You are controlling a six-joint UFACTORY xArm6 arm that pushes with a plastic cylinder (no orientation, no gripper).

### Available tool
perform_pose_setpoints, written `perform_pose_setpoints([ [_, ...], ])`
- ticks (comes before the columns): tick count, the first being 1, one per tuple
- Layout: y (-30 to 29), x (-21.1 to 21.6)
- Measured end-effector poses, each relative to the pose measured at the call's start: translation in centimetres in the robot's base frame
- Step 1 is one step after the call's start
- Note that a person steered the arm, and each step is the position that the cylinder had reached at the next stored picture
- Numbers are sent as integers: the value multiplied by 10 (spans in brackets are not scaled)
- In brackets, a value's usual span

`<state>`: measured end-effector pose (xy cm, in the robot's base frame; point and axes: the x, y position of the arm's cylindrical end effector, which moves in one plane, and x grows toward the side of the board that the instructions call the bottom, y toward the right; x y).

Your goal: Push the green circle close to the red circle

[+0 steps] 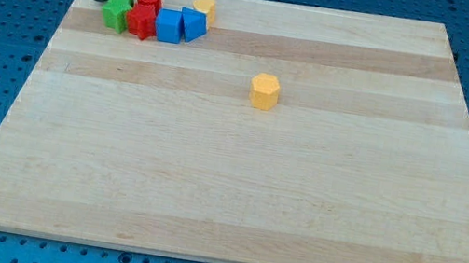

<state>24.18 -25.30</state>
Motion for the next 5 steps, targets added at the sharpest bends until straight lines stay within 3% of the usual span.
perform_pose_setpoints([
  [2,35,-1],
  [5,40,-26],
])
